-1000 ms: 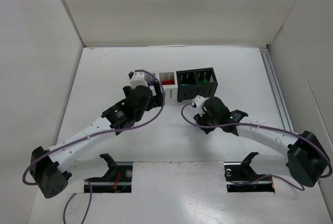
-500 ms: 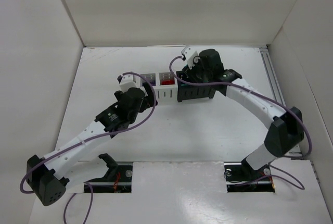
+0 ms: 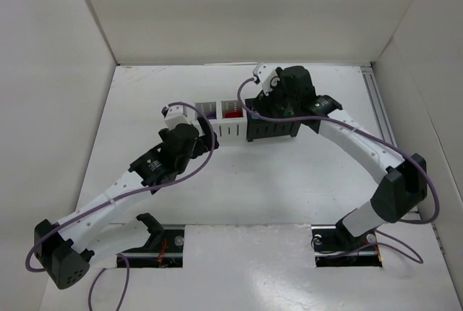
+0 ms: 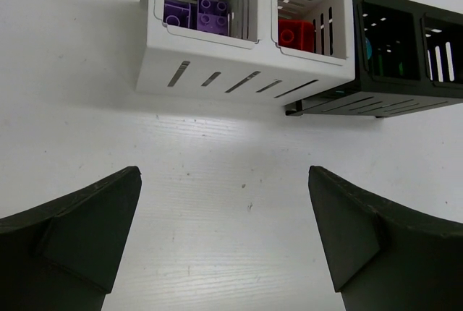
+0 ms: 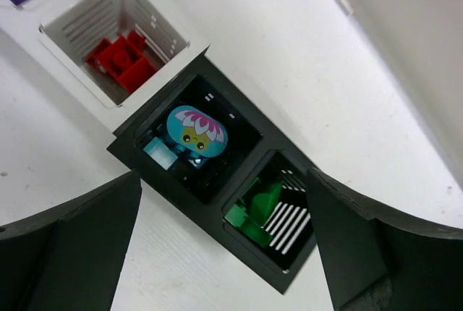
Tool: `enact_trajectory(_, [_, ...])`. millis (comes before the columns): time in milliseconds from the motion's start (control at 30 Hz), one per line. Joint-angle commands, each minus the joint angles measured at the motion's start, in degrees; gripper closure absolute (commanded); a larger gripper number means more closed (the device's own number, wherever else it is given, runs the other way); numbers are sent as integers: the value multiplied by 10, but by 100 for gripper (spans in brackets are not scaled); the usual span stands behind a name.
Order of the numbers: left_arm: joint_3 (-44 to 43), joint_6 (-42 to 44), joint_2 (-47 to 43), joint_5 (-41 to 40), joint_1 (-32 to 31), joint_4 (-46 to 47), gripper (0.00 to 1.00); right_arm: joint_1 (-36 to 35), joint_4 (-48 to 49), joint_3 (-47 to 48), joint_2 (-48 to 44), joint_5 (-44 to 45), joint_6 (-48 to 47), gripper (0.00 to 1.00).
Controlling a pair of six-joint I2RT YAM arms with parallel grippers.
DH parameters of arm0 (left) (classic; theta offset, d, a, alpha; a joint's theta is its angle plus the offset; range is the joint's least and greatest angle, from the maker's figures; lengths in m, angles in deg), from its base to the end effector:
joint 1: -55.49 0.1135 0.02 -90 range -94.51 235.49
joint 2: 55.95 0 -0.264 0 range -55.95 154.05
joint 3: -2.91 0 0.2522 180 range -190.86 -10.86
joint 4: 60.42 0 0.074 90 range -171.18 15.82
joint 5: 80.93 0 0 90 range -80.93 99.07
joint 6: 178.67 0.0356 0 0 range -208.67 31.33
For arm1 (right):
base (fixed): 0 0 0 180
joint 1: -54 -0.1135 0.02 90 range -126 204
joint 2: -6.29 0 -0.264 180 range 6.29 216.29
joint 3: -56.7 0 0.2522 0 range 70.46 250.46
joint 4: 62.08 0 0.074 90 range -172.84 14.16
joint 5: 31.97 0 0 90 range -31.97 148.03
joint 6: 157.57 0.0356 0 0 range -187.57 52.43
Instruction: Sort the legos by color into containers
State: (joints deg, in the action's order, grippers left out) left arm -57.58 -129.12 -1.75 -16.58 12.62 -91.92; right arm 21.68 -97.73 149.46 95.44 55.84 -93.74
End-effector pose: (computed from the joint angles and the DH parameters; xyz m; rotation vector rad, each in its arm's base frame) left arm 0.1660 -0.1331 0.3101 -0.2439 1.9839 -0.4979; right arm 0.3041 0.1940 0.3352 -1.0609 1.8485 0.1040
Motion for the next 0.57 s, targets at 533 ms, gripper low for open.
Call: enact_trajectory(533, [-7,-49,-88,-89,2,-49,0,132,27,-252,-361,89,-5,1])
